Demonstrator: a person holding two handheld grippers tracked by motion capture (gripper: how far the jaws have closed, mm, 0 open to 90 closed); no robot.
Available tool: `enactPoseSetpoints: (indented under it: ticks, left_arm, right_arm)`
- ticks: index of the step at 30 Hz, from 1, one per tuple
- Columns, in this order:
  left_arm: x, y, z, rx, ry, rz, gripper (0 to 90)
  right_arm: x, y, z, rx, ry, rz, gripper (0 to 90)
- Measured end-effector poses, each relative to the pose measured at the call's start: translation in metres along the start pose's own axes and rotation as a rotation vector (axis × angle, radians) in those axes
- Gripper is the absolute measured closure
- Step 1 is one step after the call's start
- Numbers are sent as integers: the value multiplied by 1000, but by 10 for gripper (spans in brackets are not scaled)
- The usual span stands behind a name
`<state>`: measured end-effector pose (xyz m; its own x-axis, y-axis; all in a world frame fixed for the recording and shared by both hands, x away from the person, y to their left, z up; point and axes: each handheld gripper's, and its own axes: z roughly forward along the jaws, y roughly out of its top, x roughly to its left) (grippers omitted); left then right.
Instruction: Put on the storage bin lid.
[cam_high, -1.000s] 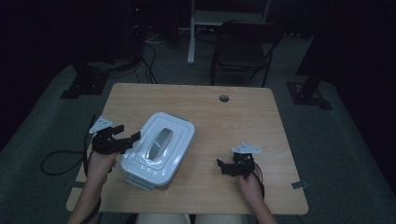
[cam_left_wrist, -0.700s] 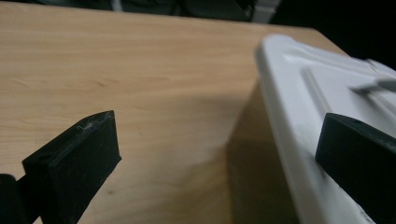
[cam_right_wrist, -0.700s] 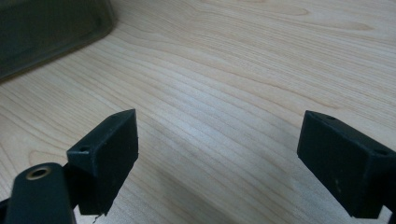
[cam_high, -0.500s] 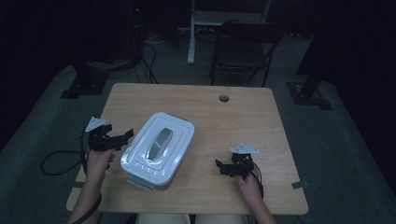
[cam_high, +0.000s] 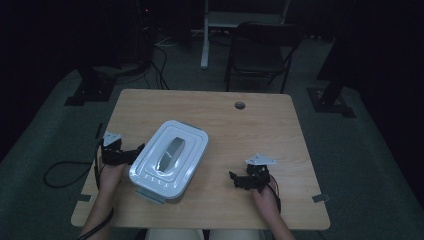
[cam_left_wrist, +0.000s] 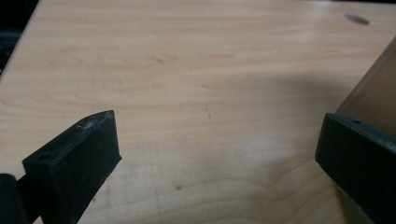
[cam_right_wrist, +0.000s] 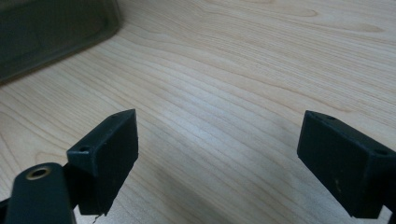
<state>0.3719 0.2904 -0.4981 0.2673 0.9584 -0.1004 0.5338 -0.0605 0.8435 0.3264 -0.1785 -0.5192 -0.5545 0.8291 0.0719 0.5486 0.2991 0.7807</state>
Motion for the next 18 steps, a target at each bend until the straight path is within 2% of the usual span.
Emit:
enactPoseSetpoints:
  ticks: [3,7,10,18]
  left_arm:
    - [-2,-5,6,21,-19,-3,6]
    - [-8,-9,11,61,-44,28,6]
    - [-13,-11,13,70,-53,54,6]
    - [-18,-14,12,83,-76,36,13]
  right_arm:
    - [0,0,0,-5,-1,1,125]
    - [0,1,0,-7,0,2,125]
    - [1,1,0,-5,2,-1,125]
    - [4,3,1,-11,8,-2,125]
